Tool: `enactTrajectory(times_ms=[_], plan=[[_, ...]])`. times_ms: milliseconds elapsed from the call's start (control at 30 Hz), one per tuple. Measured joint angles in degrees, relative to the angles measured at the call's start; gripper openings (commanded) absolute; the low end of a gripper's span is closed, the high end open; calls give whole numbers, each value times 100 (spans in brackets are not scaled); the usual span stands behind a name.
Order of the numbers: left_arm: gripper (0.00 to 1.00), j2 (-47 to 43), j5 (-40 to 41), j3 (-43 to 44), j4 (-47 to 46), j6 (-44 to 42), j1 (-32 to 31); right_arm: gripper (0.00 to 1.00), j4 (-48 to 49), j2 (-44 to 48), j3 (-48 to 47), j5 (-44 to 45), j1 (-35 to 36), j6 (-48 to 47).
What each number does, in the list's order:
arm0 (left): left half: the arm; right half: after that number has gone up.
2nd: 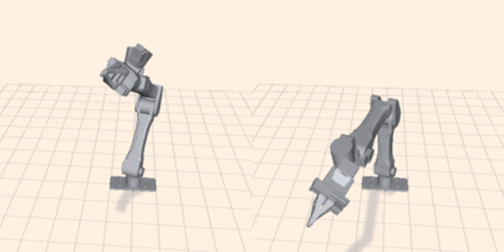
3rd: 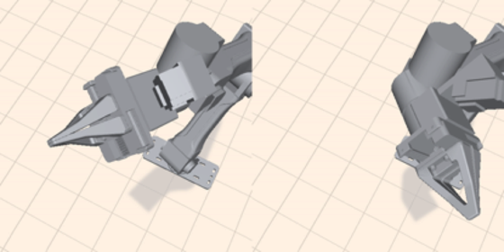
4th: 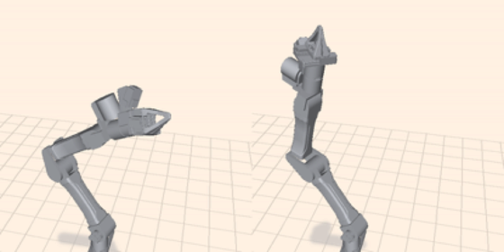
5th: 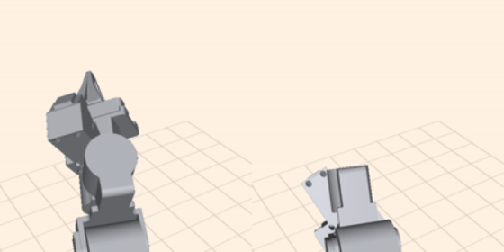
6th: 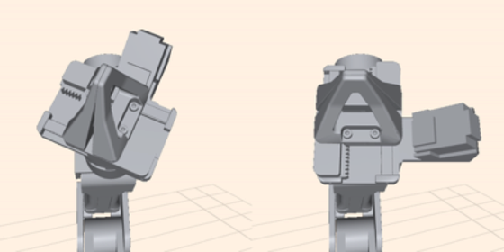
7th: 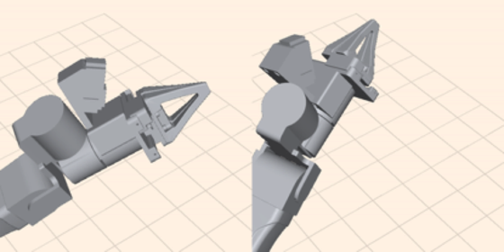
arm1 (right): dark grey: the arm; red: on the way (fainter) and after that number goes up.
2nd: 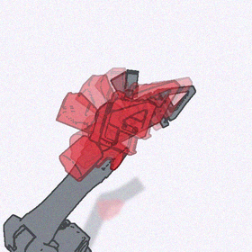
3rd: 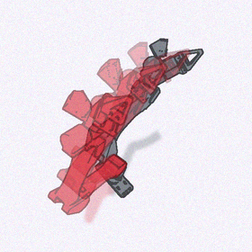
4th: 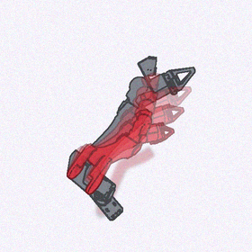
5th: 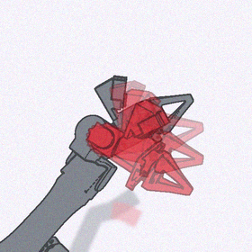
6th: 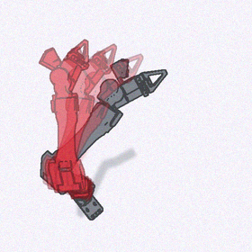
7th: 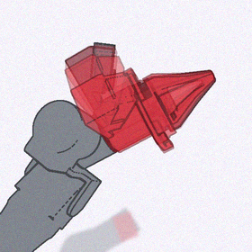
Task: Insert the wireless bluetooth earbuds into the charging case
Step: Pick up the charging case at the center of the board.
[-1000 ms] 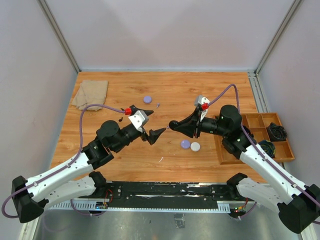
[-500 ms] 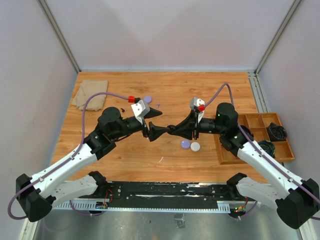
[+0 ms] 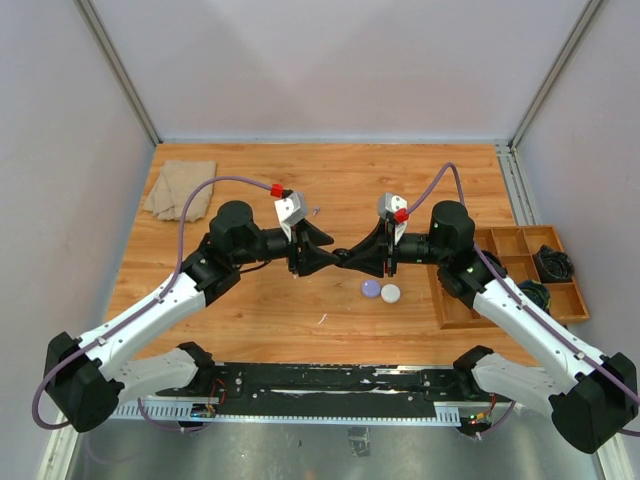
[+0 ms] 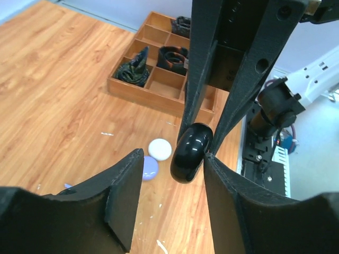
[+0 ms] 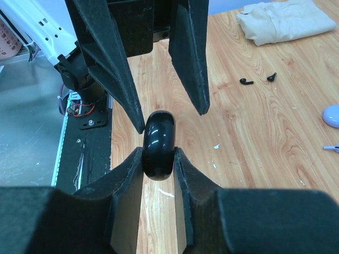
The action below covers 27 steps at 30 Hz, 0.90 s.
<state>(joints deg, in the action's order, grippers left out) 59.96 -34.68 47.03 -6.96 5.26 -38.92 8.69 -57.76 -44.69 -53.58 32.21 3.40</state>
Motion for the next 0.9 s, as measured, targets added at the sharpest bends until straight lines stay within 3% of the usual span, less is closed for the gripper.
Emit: enactTrajectory(times_ms=[233, 500, 667, 900], plan=[[47, 153, -468, 24, 13, 83, 22, 9, 2, 0, 0, -24, 0, -70], [22, 280, -817, 101, 20, 166, 57, 14, 2, 0, 0, -142, 0, -87], [1, 278, -1003, 118, -7, 208, 94, 25, 20, 13, 0, -240, -11, -92], [0, 184, -1001, 116, -85, 358, 98, 49, 243, 162, 74, -210, -11, -107]])
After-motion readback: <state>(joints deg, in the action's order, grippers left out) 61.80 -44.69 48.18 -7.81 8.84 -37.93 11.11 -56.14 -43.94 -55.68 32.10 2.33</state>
